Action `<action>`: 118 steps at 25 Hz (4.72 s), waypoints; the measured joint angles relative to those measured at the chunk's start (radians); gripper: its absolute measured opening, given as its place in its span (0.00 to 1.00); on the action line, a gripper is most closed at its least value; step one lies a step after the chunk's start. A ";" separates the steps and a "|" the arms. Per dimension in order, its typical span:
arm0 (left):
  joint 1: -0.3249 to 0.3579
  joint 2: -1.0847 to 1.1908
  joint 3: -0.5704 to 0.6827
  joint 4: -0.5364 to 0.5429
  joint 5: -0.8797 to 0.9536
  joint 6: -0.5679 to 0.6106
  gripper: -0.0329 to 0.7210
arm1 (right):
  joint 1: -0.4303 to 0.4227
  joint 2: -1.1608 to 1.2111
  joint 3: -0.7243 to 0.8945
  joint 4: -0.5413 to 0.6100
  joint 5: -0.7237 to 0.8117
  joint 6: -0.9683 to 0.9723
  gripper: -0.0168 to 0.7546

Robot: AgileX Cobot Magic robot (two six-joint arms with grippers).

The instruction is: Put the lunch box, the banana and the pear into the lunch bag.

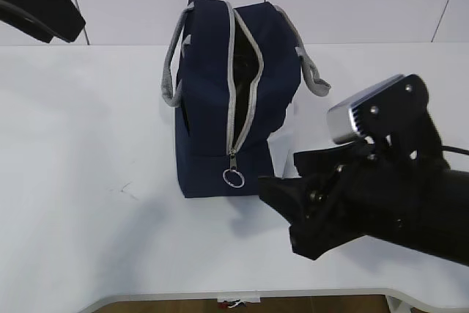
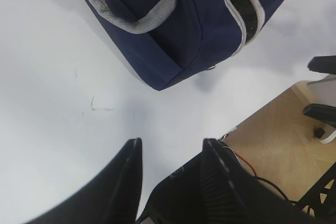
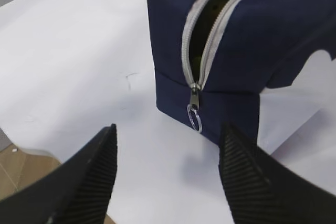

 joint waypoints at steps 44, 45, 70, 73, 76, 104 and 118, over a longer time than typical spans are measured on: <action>0.000 0.000 0.000 -0.015 0.000 0.000 0.37 | 0.000 0.623 -0.120 0.156 -0.511 -0.044 0.54; 0.000 0.000 0.000 -0.015 0.000 0.000 0.37 | 0.000 0.623 -0.120 0.156 -0.513 -0.044 0.52; 0.000 0.000 0.000 -0.034 0.000 -0.002 0.36 | 0.000 0.625 -0.121 0.238 -0.499 -0.044 0.04; 0.000 0.000 0.000 -0.034 0.000 -0.002 0.36 | 0.000 0.584 -0.121 0.191 -0.478 -0.042 0.04; 0.000 0.000 0.000 -0.034 0.000 -0.002 0.36 | 0.000 0.526 -0.121 0.162 -0.410 -0.027 0.04; 0.000 0.017 0.141 0.049 -0.001 0.080 0.35 | 0.000 0.178 -0.553 0.071 0.458 -0.021 0.04; 0.000 0.017 0.388 -0.150 -0.409 0.425 0.35 | 0.000 0.309 -0.775 0.151 0.521 -0.021 0.04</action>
